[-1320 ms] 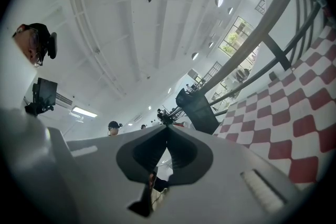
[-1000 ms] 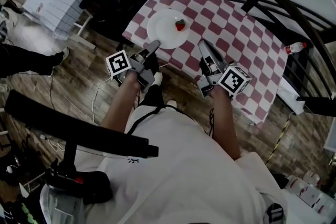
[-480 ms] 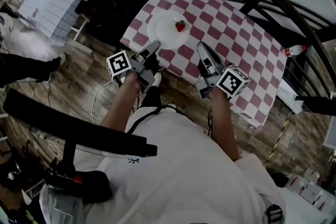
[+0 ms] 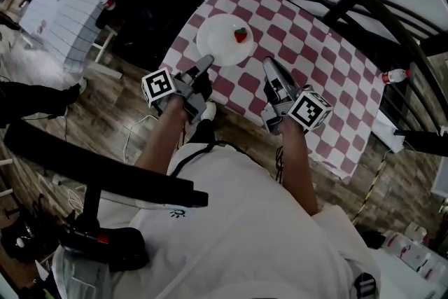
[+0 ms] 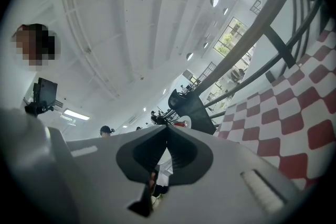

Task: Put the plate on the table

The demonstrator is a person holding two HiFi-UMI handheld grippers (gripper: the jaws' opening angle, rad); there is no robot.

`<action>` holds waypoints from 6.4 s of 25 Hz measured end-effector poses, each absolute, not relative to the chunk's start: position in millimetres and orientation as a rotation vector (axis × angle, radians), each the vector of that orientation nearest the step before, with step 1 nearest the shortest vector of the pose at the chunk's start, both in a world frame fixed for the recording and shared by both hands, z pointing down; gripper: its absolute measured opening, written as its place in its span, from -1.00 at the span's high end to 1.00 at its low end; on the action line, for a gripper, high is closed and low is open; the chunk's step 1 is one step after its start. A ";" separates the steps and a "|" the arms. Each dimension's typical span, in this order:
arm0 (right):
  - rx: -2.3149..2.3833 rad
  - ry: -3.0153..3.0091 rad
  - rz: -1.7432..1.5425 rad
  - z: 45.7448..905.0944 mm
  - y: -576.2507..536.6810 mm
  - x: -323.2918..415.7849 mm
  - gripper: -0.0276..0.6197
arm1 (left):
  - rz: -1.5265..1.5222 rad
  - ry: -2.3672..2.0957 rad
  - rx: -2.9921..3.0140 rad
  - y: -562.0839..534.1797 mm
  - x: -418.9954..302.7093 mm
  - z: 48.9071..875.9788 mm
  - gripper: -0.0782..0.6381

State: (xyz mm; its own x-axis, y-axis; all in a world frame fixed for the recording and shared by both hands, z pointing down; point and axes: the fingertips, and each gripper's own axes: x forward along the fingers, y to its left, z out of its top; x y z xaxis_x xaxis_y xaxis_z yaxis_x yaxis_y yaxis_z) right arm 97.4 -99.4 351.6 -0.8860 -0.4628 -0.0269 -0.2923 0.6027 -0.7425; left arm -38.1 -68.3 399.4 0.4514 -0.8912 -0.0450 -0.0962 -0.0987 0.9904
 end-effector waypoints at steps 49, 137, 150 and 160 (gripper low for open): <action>-0.907 2.523 -1.282 399.6 -289.3 -52.8 0.89 | -0.637 -0.729 1.527 -300.3 -180.3 455.8 0.73; -0.933 2.477 -1.588 576.9 -424.6 23.5 0.89 | -0.708 -0.929 1.267 -491.9 -153.7 660.3 0.73; -0.931 2.482 -1.583 572.9 -420.0 24.6 0.89 | -0.720 -0.950 1.233 -490.6 -158.2 664.6 0.61; -0.923 2.487 -1.570 564.8 -415.5 23.5 0.89 | -0.705 -0.998 1.194 -483.0 -164.8 664.7 0.39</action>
